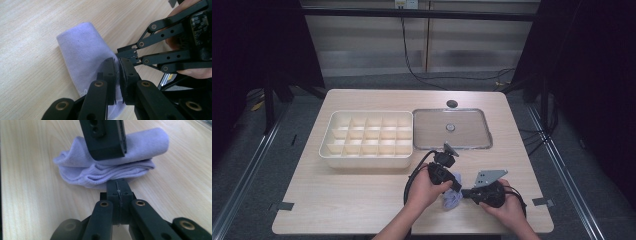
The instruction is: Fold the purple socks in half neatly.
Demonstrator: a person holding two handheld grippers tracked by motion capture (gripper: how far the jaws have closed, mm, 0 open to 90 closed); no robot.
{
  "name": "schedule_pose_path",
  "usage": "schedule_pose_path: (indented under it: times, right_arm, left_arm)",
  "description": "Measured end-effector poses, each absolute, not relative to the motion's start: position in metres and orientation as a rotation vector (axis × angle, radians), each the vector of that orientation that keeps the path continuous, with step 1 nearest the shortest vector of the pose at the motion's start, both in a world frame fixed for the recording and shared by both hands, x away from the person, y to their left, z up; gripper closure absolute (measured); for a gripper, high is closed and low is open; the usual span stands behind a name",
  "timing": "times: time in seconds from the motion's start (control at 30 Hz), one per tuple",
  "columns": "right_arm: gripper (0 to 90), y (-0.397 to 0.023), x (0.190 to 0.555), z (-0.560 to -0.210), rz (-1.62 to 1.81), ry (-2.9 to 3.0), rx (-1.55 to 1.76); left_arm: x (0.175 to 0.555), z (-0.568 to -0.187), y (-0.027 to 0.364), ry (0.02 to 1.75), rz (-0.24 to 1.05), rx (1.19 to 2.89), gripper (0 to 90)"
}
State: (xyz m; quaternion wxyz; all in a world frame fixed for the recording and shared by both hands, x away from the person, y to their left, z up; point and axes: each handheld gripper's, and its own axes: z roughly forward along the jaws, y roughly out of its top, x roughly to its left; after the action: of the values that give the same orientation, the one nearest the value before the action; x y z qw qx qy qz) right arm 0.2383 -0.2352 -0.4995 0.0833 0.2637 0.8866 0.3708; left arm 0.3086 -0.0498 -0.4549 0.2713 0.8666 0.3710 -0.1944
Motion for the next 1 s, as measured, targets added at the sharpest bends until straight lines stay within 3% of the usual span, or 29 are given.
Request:
schedule_pose_path:
  times: [1.0]
  right_arm:
    - [90.0,-0.258,0.245,-0.49,1.167,2.533,0.91]
  left_arm:
    - [0.291,-0.469,-0.058,0.916,-0.386,2.377,82.9]
